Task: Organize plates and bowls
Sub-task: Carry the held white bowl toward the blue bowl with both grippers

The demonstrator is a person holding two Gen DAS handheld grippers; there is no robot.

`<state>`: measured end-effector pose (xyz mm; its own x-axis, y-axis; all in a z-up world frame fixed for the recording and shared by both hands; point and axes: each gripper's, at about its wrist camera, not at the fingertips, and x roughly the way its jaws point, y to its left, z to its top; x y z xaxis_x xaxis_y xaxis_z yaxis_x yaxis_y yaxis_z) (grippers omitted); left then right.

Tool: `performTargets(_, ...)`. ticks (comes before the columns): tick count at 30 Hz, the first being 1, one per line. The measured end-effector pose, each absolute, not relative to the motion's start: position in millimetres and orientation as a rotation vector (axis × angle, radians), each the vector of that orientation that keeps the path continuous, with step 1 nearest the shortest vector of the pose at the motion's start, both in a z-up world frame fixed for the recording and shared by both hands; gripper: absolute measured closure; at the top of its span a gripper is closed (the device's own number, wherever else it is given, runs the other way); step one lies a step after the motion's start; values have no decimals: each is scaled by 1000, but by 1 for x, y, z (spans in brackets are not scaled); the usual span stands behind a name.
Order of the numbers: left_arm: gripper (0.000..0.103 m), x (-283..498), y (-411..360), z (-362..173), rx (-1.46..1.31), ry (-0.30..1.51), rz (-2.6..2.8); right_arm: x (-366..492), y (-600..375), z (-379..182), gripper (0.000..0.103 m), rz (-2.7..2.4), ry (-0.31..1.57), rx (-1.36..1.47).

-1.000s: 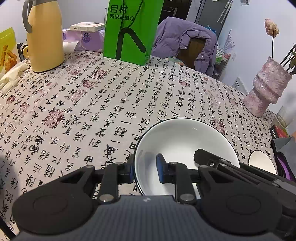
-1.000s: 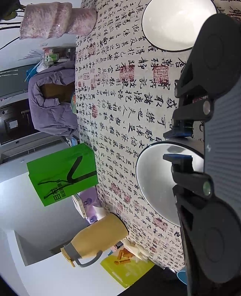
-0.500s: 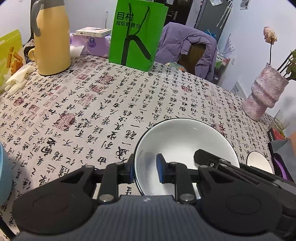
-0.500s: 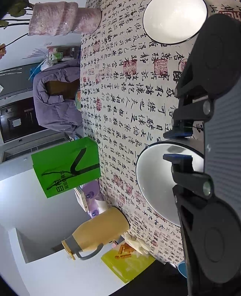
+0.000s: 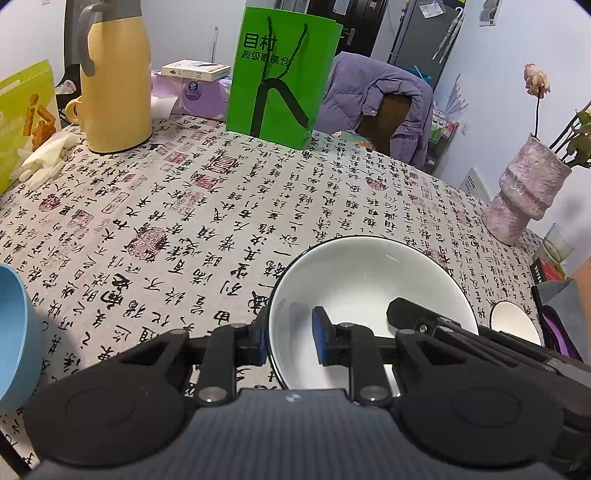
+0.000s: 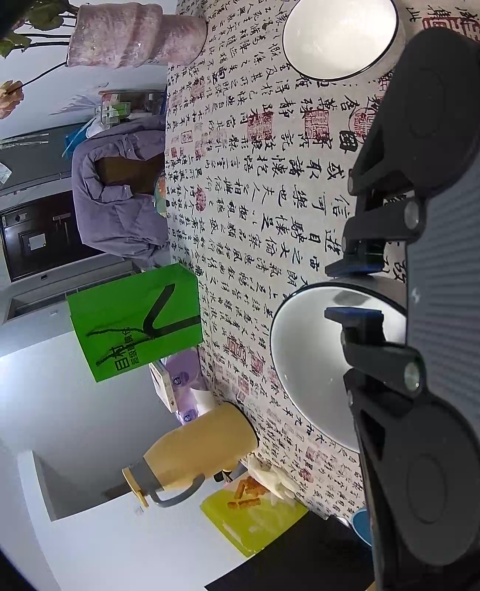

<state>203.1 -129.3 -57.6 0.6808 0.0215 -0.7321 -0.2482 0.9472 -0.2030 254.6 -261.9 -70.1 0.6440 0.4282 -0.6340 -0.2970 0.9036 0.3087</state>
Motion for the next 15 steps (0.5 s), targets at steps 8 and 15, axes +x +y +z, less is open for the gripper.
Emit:
performTargets(8,81,193,-121,-51,-301,796,157,244,-252,-63,84,421,757,178)
performTargets(15,81,187,-116,-46,-304,782,159,238,-248,-58,84,425,745,177)
